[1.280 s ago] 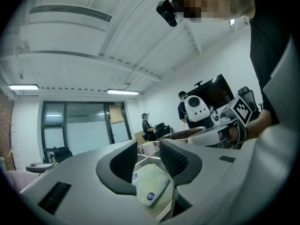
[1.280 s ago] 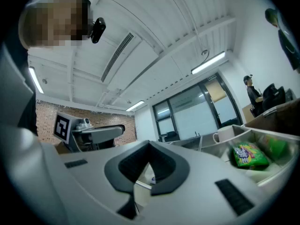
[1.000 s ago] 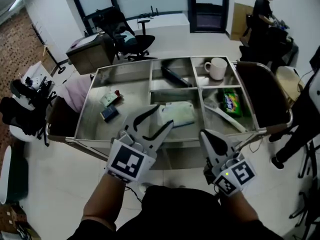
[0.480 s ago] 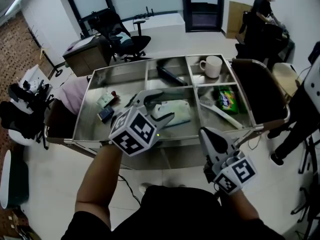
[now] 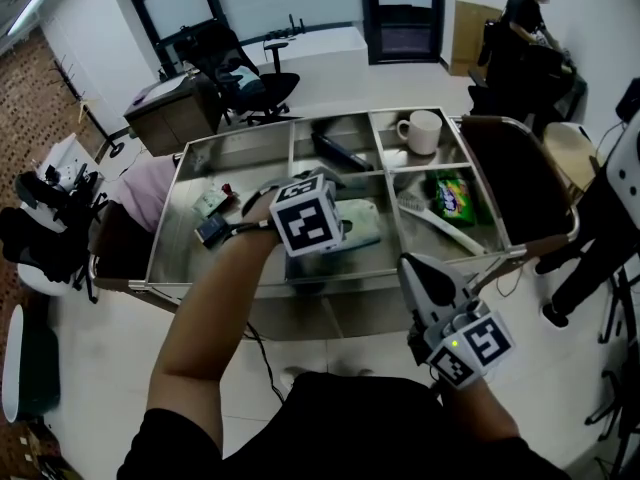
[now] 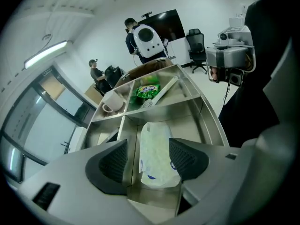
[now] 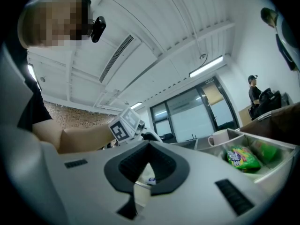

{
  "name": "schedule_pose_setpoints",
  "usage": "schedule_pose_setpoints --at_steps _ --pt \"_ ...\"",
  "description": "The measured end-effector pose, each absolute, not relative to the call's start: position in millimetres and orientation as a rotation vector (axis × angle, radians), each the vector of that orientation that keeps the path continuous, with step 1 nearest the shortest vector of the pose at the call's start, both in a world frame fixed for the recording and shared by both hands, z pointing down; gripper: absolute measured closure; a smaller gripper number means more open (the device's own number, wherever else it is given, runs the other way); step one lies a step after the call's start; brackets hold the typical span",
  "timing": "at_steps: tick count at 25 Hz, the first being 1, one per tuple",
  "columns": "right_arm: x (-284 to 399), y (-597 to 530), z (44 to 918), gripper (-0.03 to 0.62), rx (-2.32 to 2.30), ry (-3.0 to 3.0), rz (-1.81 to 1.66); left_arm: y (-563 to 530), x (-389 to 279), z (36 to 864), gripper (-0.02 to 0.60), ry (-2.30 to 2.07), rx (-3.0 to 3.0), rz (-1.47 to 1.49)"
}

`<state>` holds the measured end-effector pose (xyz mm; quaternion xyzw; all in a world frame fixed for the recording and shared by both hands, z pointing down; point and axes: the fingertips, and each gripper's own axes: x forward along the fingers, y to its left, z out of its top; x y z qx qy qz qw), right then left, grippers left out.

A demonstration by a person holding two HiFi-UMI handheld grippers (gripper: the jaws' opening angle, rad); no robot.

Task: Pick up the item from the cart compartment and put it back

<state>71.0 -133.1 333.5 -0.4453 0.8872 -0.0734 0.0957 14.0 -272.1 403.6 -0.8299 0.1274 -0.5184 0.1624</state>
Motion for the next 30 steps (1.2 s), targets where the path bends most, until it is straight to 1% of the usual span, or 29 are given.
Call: schedule_pose_setpoints --at_steps 4,14,17,18,19,20,21,22,24,30 --pt "75.2 -131.7 334.6 0.577 -1.339 2.625 -0.218 -286.7 10.4 423.9 0.307 0.346 -2.34 -1.591" --pt "81.3 -132.9 338.7 0.577 -1.365 2.607 -0.237 -303.2 15.3 462.3 0.308 0.256 -2.301 -1.765" --pt "81.8 -133.5 340.1 0.577 -1.369 2.609 -0.234 -303.3 17.4 470.5 0.323 0.232 -2.293 -1.792" --pt "81.9 -133.8 340.6 0.577 -1.371 2.609 -0.234 -303.6 18.6 472.1 0.358 0.226 -2.289 -1.79" --pt "81.9 -134.0 341.1 0.577 -1.373 2.609 -0.236 -303.7 19.9 473.1 0.421 0.222 -2.289 -1.785" --pt "81.9 -134.1 341.5 0.577 -1.374 2.609 -0.238 -303.7 20.6 473.6 0.461 0.22 -2.291 -1.782" --pt "81.9 -134.2 341.7 0.577 -1.374 2.608 -0.239 -303.9 20.2 473.9 0.517 0.221 -2.293 -1.783" --pt "81.8 -134.2 341.7 0.577 -1.375 2.608 -0.239 -304.1 19.3 474.2 0.555 0.223 -2.295 -1.787" --pt "81.5 -134.2 341.4 0.577 -1.375 2.607 -0.238 -304.6 17.8 474.4 0.574 0.227 -2.301 -1.785" --pt "81.3 -133.9 340.6 0.577 -1.37 2.611 -0.24 -302.3 14.2 469.5 0.578 0.25 -2.339 -1.775"
